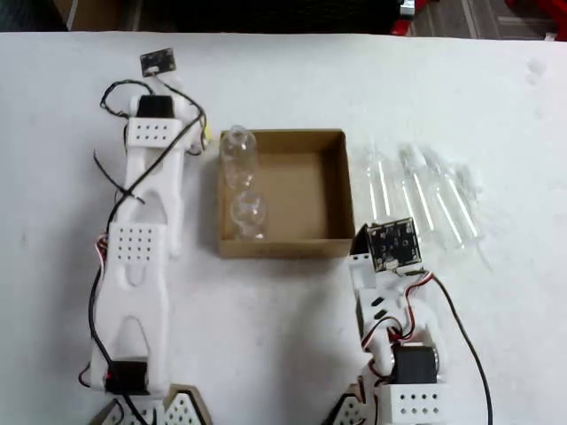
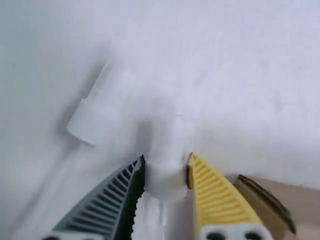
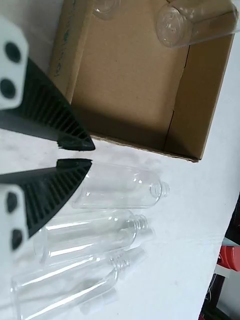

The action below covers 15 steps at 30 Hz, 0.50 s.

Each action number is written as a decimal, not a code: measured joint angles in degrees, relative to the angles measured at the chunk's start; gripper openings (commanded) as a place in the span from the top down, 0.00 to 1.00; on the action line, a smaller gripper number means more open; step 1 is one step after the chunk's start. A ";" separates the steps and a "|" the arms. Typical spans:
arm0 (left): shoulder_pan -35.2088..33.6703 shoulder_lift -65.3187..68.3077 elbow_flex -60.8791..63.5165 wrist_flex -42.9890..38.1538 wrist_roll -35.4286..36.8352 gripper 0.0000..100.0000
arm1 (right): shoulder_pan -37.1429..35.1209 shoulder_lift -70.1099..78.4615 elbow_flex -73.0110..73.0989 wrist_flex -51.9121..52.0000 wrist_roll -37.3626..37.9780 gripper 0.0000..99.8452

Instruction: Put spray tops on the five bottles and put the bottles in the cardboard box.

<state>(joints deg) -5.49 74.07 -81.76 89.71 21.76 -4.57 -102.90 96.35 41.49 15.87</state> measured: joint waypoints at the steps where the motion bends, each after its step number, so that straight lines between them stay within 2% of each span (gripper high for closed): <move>1: 0.00 0.00 -0.97 1.41 0.00 0.90 | 0.00 0.00 0.00 0.00 0.00 0.98; 7: 0.00 0.00 -6.68 11.25 -2.55 0.91 | 0.00 0.00 0.00 0.00 0.00 0.98; 15: -2.11 0.00 -1.76 12.48 -9.41 0.90 | 0.00 0.00 0.00 0.00 0.00 0.98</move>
<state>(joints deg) -7.60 74.07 -83.52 102.20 12.35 -4.57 -102.90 96.35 41.49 15.87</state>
